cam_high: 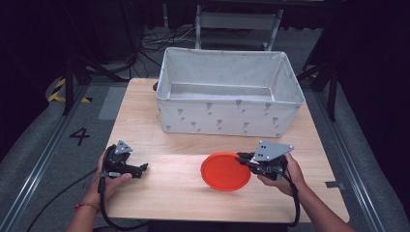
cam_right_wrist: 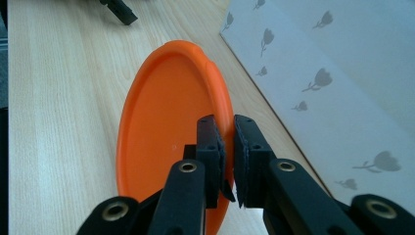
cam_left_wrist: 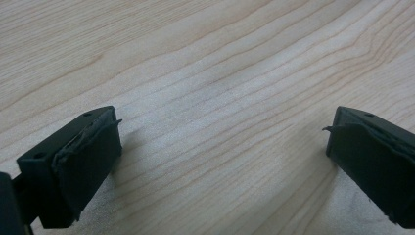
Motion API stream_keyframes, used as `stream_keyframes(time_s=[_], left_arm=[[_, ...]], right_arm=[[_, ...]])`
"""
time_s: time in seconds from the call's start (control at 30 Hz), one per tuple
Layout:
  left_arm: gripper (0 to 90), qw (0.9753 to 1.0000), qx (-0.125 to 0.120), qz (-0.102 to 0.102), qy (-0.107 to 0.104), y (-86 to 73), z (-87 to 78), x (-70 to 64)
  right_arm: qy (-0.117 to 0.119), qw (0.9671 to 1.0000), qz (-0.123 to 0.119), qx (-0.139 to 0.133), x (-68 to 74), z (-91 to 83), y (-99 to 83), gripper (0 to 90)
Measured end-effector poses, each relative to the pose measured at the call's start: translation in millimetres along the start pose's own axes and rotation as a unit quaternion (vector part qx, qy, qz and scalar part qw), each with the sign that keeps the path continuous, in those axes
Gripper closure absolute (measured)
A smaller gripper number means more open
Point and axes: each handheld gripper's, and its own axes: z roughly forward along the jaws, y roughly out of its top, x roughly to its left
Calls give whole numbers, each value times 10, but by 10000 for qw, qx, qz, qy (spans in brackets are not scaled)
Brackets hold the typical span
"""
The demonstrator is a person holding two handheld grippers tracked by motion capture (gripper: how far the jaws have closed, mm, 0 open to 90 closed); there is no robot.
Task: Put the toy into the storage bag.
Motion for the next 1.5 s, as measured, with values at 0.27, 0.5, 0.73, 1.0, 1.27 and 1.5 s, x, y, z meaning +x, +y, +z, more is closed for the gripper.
stream_keyframes(time_s=[0.27,0.5,0.73,1.0,1.27,1.5], left_arm=[[2,10000,-9,-3,6,-1,1,-1],[2,10000,0,-1,2,0,0,0],[3,10000,-10,8,13,-1,1,0],[3,10000,-8,8,10,-1,1,0],[3,10000,-9,9,10,-1,1,0],[3,10000,-15,8,10,-2,2,-1]], right_arm=[[-151,9992,-361,96,-79,-235,214,824],[-338,9983,-465,1,-221,-474,388,824],[-490,9977,-414,-217,-433,-706,572,824],[-712,9960,-426,-336,-616,-890,759,824],[-947,9937,-468,-366,-836,-1052,1001,824],[-1136,9920,-395,-375,-1060,-1076,1163,824]])
